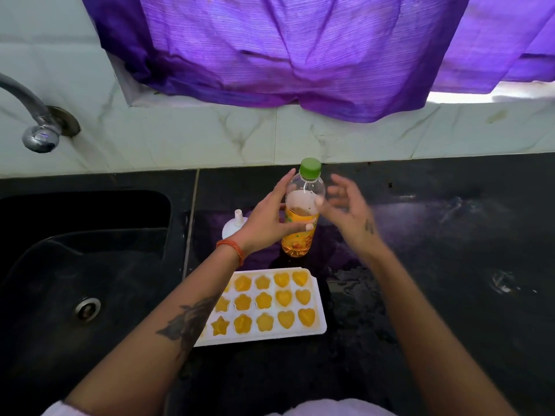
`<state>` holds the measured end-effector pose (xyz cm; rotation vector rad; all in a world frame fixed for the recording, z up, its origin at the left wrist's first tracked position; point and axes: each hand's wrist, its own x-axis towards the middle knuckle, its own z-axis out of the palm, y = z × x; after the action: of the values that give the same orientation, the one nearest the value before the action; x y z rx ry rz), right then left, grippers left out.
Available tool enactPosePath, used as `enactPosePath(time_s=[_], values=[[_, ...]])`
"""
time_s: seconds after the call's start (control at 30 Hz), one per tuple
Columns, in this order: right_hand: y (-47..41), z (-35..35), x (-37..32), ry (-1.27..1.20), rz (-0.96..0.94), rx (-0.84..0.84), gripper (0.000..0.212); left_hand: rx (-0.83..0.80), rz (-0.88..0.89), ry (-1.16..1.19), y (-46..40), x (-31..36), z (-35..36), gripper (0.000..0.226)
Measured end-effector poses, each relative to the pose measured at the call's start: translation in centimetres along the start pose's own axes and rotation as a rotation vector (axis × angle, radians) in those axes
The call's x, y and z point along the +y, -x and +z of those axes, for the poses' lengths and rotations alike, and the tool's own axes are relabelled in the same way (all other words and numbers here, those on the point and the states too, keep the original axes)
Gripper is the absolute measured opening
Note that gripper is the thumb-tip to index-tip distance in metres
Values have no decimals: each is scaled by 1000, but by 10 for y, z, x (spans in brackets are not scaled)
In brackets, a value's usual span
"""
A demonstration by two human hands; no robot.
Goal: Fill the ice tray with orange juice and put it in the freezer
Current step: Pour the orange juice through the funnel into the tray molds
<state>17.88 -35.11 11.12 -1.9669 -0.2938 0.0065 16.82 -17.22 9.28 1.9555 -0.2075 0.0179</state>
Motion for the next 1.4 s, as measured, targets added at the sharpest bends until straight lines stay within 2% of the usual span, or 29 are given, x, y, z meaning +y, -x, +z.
enactPosePath(time_s=[0.1,0.17,0.23,0.3,0.4,0.5,0.6,0.9,1.13,1.23,1.4], values=[[21,35,33,-130,129,-10,93,42,-21,-109,9,-6,-15,111],[23,53,44,-155,112,-27,98,148,-4,-189,19,-13,-28,101],[18,64,51,-123,96,-5,96,274,23,-297,29,-22,-41,81],[9,70,56,-11,87,69,85,368,7,-418,37,-35,-51,64],[-10,70,61,109,82,111,75,394,-99,-532,40,-55,-59,57],[-43,68,63,133,85,103,77,326,-196,-513,36,-73,-60,64],[-87,70,59,176,46,103,75,299,-205,-457,30,-86,-59,64],[-200,96,54,216,13,76,75,315,-196,-319,23,-111,-56,37],[-223,111,65,205,31,87,80,337,-182,-347,18,-111,-59,25],[-224,110,70,215,39,37,84,350,-183,-334,7,-105,-68,22],[-209,99,83,178,154,-20,98,429,-175,-367,-45,-93,-108,20]])
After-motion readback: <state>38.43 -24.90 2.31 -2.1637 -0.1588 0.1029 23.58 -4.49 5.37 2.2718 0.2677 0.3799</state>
